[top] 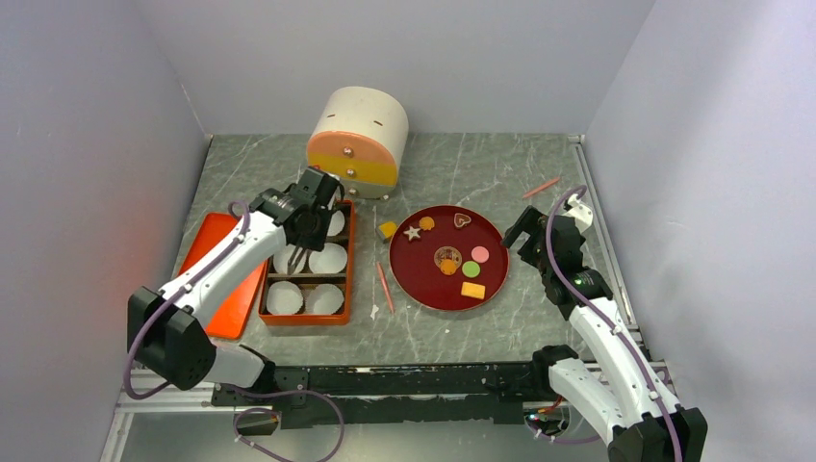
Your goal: Pack the cookies
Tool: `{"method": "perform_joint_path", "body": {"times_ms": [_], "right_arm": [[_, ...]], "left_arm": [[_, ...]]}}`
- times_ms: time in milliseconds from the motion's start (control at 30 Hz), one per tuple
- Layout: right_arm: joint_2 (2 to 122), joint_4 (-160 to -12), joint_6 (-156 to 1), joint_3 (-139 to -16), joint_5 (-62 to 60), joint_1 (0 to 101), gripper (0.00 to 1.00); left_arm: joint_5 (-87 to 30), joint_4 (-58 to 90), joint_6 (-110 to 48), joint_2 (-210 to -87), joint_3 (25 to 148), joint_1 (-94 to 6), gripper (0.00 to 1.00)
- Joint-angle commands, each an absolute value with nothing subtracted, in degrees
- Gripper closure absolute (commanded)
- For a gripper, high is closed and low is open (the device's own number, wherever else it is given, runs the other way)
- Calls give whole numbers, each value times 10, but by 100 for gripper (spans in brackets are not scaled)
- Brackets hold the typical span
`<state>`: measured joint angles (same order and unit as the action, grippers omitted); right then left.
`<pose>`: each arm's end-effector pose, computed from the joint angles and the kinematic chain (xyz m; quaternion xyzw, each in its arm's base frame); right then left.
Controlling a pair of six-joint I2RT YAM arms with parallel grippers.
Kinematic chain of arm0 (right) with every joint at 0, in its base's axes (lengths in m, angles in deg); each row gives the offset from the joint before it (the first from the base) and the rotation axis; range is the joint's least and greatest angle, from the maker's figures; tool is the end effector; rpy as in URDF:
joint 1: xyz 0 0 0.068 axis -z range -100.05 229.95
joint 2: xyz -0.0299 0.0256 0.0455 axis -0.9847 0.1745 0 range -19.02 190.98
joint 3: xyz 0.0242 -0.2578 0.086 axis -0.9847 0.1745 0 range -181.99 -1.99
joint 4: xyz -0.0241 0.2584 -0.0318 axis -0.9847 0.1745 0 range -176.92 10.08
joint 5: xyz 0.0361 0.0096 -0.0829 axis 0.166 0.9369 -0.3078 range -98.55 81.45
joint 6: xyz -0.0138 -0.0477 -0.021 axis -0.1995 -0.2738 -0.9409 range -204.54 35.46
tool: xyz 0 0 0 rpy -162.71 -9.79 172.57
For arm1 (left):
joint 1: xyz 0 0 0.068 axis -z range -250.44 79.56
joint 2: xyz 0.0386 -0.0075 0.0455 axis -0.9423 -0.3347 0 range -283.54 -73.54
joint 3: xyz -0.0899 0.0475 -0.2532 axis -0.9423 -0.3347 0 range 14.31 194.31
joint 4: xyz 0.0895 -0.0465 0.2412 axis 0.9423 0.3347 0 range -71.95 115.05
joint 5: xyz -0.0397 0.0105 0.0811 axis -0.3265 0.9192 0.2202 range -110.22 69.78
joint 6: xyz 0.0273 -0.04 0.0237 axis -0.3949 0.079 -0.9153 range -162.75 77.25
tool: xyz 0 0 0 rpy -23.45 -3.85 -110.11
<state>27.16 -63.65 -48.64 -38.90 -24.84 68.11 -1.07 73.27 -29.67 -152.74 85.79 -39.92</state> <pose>0.1780 0.0271 0.2656 0.2475 0.8348 0.0790 0.4855 0.2388 -0.1273 0.3035 0.1070 0.9535 0.0645 0.2743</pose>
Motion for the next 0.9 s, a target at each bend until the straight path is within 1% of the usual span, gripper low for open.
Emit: {"method": "perform_joint_path", "body": {"times_ms": [0,133,500,633,767,867], "right_arm": [[267,-638,-500,-414,-260,680,0],[267,-641,-502,-413,-258,680,0],[263,-637,-507,-410,-260,680,0],[263,-636,-507,-409,-260,680,0],[267,-639,-508,-413,-258,681,0],[270,-640,-508,-415,-257,681,0]], "left_arm": [[-32,682,-311,-1521,839,-433,61],[-52,655,-310,-1533,825,-443,61],[-38,634,-316,-1565,794,-458,59],[-39,615,-317,-1569,778,-463,55],[-50,602,-317,-1573,773,-463,48],[-49,597,-318,-1566,772,-463,45]]}}
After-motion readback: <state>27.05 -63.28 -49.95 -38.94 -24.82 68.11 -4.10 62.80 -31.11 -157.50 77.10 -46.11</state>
